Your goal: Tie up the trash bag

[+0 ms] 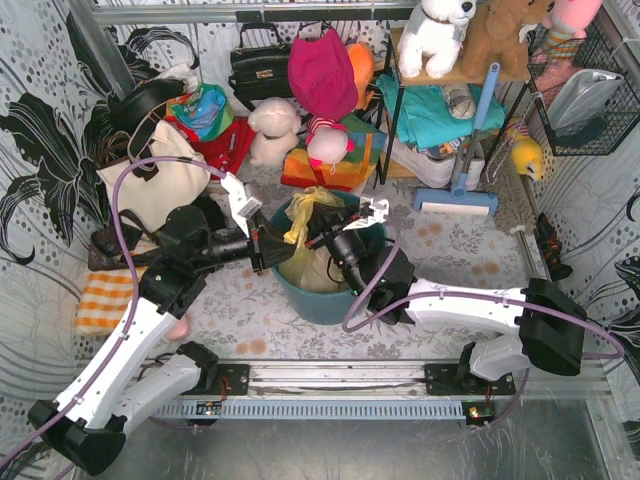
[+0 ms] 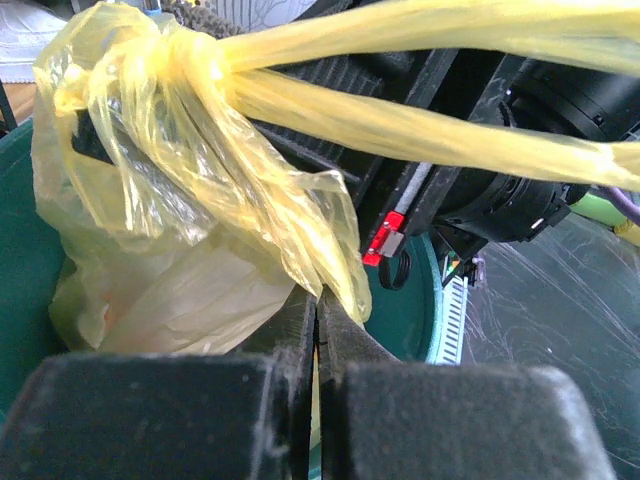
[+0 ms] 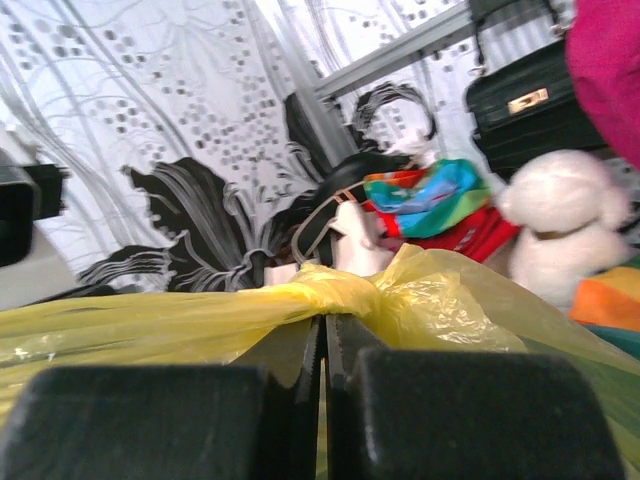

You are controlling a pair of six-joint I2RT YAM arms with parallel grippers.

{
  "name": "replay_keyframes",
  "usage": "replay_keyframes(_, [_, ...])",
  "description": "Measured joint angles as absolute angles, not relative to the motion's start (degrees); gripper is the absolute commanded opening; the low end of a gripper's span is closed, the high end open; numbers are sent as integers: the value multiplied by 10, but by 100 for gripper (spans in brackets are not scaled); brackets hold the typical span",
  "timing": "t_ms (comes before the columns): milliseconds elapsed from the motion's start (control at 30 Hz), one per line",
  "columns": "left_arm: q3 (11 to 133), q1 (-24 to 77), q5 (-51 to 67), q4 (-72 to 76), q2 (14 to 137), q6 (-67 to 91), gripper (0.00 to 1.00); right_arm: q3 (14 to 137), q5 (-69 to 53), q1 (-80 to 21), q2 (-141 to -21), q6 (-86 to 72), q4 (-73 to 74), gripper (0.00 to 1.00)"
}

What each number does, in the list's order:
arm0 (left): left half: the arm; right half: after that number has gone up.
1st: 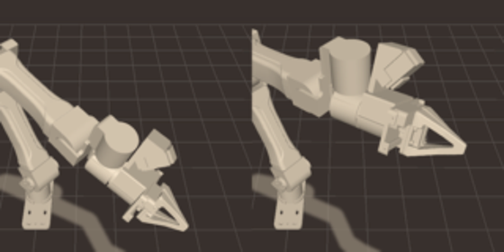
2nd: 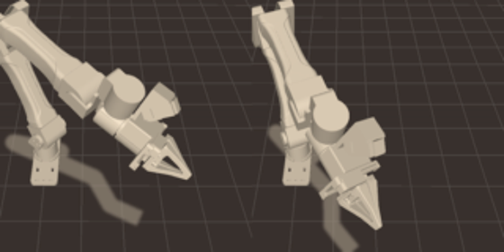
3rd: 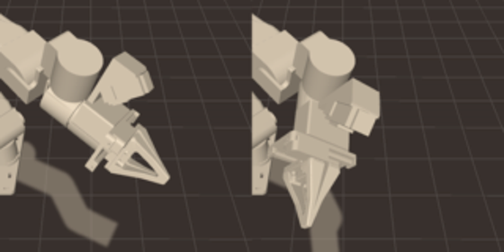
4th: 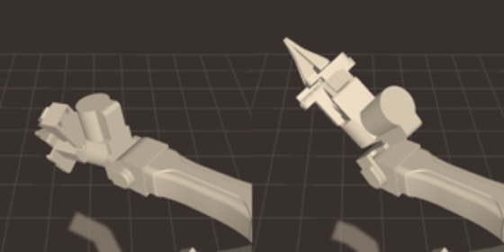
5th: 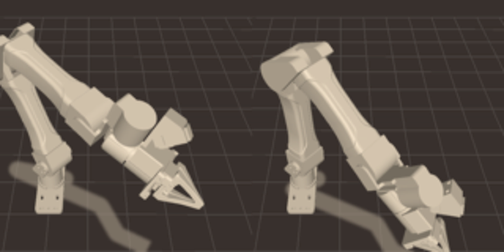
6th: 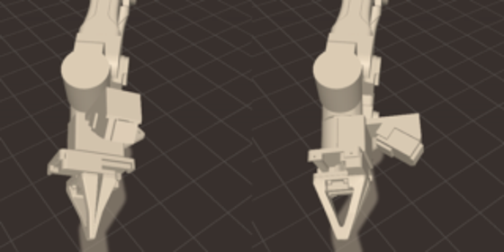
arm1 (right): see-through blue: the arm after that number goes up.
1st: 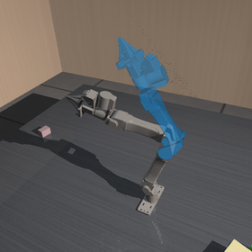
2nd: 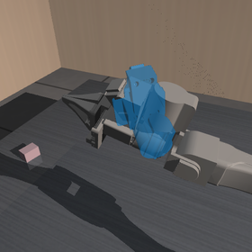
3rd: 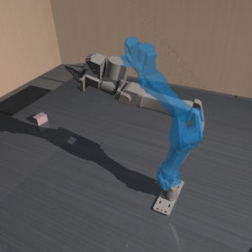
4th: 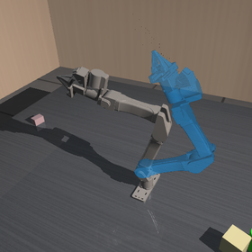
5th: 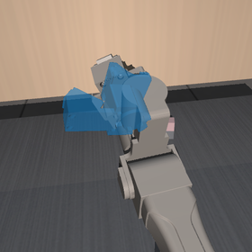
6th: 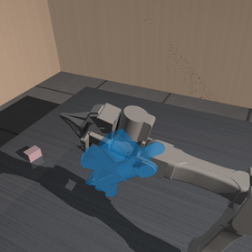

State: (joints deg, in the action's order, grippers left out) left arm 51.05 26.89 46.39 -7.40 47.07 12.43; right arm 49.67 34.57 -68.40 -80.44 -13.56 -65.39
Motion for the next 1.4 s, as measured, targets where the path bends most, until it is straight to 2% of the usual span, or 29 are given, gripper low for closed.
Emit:
replay_keyframes(333, [507,269,475,-72,476,133,9,479,239,-670,-802,-221,-671,0])
replay_keyframes(500, [505,269,471,-74,489,133,34,470,210,-662,-800,-247,-678,0])
replay_keyframes(700, [503,269,407,-89,461,130,53,466,192,-661,-789,-258,-686,0])
replay_keyframes(1033, [521,269,276,-125,388,115,56,466,193,-661,-776,-259,-686,0])
replay_keyframes(1200, [521,269,239,-112,372,114,69,466,193,-661,-776,-259,-686,0])
replay_keyframes(1333, [519,269,226,-85,387,104,69,466,193,-661,-776,-259,-686,0])
replay_keyframes(1400, [514,269,225,-69,403,100,65,466,192,-661,-776,-259,-684,0])
